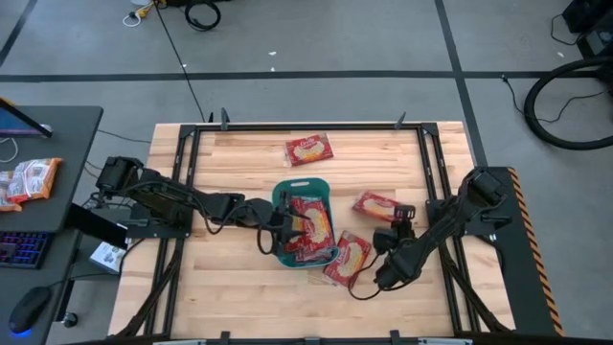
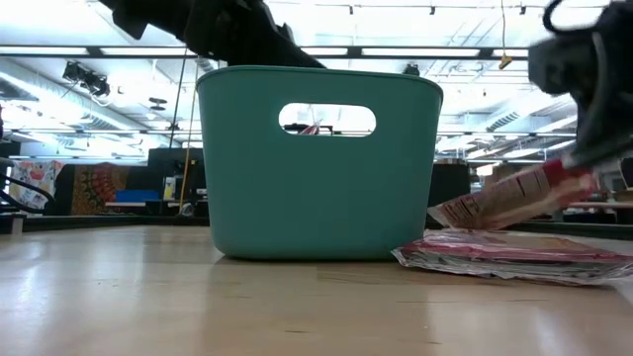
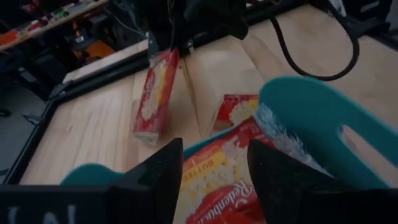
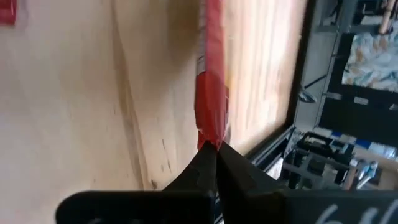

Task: Sort popcorn bags into baskets
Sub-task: Put the red popcorn bag into the green bin

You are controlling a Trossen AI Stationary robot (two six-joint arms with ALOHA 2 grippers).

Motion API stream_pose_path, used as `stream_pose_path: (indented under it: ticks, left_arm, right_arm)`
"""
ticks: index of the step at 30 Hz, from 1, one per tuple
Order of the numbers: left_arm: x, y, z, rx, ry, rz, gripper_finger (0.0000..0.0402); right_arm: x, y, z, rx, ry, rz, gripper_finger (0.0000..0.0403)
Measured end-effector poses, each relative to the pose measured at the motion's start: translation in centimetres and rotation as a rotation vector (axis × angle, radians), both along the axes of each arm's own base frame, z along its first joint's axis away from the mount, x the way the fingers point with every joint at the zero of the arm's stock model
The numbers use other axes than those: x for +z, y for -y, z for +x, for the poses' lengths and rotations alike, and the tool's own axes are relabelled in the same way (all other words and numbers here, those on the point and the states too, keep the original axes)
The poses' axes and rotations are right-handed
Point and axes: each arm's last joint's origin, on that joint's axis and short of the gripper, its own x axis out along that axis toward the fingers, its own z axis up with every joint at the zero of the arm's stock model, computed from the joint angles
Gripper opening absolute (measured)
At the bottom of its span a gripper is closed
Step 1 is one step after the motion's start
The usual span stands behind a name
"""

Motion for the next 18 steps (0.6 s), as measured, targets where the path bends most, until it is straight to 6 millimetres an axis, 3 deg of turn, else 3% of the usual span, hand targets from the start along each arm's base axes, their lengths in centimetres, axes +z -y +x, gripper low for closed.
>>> stream_pose_path:
  ticks: [12, 18]
  left_arm:
    - [0.4, 0.1, 0.2, -0.008, 0.043, -0.021, 0.0264]
    - [0.4, 0.1, 0.2, -0.007, 0.045, -0.021, 0.0268]
  right_arm:
    - [5.5, 0.7, 2.4, -0.074, 0.228, 0.062, 0.0002]
    - [8.3, 1.4, 2.6, -0.048, 0.334, 0.087, 0.0002]
